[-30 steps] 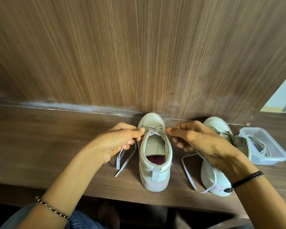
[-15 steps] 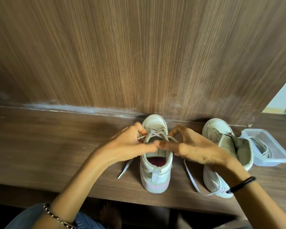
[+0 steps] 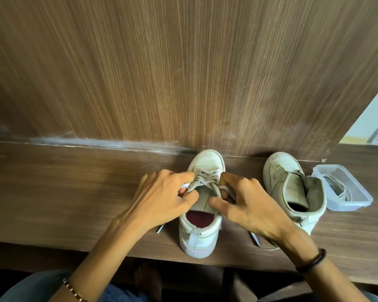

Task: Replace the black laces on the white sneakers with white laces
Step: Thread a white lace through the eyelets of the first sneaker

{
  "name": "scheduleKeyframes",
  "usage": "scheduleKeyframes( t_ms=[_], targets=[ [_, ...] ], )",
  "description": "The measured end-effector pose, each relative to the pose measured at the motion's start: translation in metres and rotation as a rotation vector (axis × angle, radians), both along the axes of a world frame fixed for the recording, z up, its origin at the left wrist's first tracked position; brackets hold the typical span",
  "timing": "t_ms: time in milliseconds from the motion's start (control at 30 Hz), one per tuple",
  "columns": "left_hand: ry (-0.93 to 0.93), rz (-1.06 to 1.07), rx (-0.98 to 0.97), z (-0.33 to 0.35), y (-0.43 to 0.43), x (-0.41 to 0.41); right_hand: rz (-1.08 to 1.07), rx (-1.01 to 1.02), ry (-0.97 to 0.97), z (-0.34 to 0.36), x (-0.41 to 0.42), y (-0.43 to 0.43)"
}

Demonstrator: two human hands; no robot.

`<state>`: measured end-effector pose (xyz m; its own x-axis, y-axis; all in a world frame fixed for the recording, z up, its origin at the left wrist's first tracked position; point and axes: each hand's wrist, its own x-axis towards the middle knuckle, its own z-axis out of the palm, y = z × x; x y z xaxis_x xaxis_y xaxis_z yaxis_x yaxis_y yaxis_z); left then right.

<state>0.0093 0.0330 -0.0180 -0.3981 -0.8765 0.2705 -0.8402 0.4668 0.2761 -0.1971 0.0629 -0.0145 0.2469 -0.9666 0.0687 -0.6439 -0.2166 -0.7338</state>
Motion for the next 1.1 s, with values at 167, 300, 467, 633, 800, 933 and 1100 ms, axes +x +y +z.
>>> scheduleKeyframes(
  t_ms=[167, 300, 467, 633, 800, 933, 1100],
  targets=[
    [-0.035, 0.000, 0.065, 0.000, -0.009, -0.001, -0.003, 0.059, -0.045, -0.002, -0.001, -0.006],
    [-0.076, 0.002, 0.062, 0.005, -0.010, -0.003, -0.002, 0.063, -0.033, -0.004, 0.003, -0.008],
    [0.106, -0.017, 0.284, 0.011, -0.013, 0.004, 0.007, 0.160, -0.096, 0.002, -0.003, -0.011],
    [0.431, 0.036, 0.643, 0.015, -0.019, 0.006, -0.047, 0.355, -0.303, 0.008, -0.007, -0.016],
    [0.535, 0.010, 0.726, 0.017, -0.021, 0.004, -0.085, 0.455, -0.437, 0.009, -0.008, -0.018],
    [0.593, 0.034, 0.794, 0.017, -0.022, 0.001, -0.088, 0.453, -0.521, 0.012, -0.005, -0.019],
    [0.678, 0.080, 0.745, 0.027, -0.023, 0.002, -0.181, 0.404, -0.561, 0.022, -0.002, -0.022]
  ],
)
